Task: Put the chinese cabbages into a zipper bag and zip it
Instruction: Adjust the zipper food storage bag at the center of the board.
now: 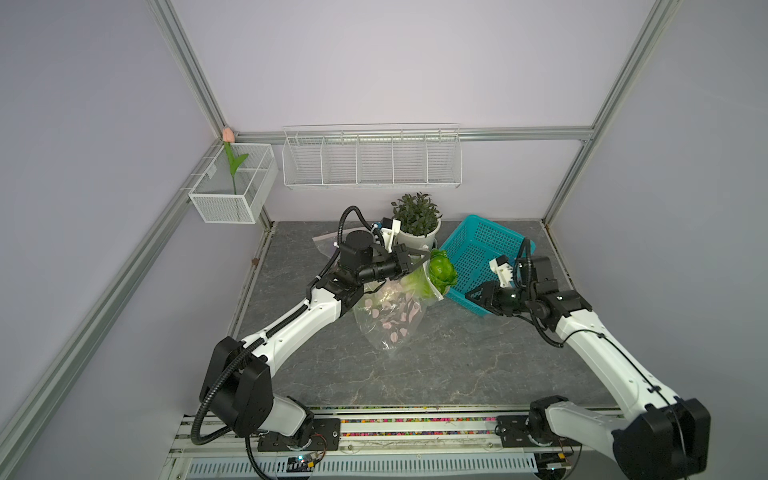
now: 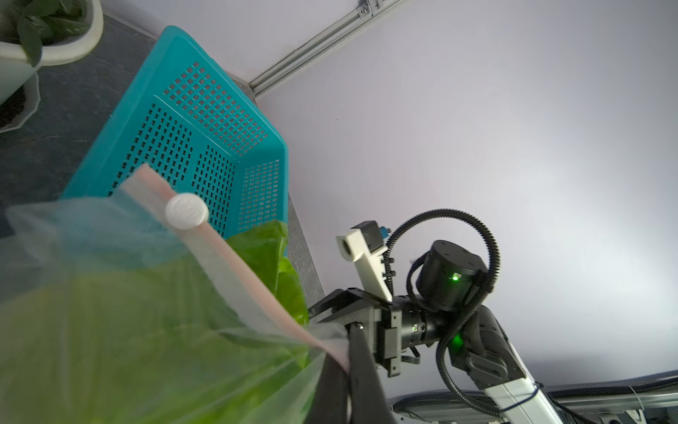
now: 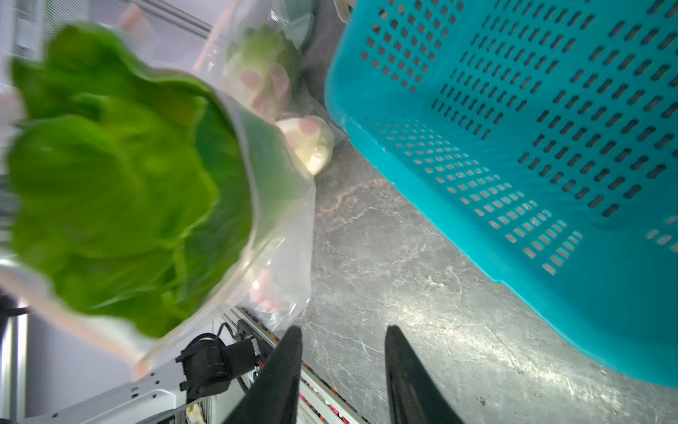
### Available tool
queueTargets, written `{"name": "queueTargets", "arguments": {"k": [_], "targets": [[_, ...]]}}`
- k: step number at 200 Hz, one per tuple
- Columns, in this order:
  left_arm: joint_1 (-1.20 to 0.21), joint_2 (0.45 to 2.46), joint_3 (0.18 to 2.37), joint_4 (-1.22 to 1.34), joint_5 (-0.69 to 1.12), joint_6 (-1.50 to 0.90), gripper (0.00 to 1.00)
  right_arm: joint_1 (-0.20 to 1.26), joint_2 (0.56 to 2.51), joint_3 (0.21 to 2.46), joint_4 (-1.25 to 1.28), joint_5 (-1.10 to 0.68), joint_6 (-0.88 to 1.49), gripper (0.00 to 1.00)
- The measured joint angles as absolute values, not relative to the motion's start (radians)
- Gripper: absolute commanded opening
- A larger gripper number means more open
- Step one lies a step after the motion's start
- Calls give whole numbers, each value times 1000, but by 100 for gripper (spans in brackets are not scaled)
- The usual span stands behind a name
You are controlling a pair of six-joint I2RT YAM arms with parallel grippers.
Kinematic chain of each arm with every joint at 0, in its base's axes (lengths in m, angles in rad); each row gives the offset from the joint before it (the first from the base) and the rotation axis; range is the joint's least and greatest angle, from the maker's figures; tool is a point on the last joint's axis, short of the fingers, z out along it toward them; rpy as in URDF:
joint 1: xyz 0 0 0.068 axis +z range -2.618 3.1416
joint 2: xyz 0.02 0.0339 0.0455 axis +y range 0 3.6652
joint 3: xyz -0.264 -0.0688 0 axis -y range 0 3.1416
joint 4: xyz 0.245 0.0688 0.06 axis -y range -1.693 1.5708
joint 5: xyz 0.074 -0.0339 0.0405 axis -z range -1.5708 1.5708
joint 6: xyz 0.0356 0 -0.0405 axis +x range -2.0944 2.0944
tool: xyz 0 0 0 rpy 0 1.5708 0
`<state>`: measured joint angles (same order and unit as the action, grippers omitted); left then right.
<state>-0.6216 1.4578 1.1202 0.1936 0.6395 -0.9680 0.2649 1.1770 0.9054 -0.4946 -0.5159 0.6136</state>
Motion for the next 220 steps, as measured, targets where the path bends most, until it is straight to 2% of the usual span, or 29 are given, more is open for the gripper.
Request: {"name": "queueTargets", "arguments": {"k": [49,115,158,220], "targets": [[-622,1458,1120,188,649,-965,0,330,1236,903,-290,-537,709,42],[-622,1458,1120,174,649,-957,0,334,1287,903,-149,-559,775,41],[-623,1458,1121,173,653,-957,0,355,1363,902,-68,-566,816,37],[-624,1458,1124,155,652,-952,0,385,1415,780,155,-566,947,36]]}}
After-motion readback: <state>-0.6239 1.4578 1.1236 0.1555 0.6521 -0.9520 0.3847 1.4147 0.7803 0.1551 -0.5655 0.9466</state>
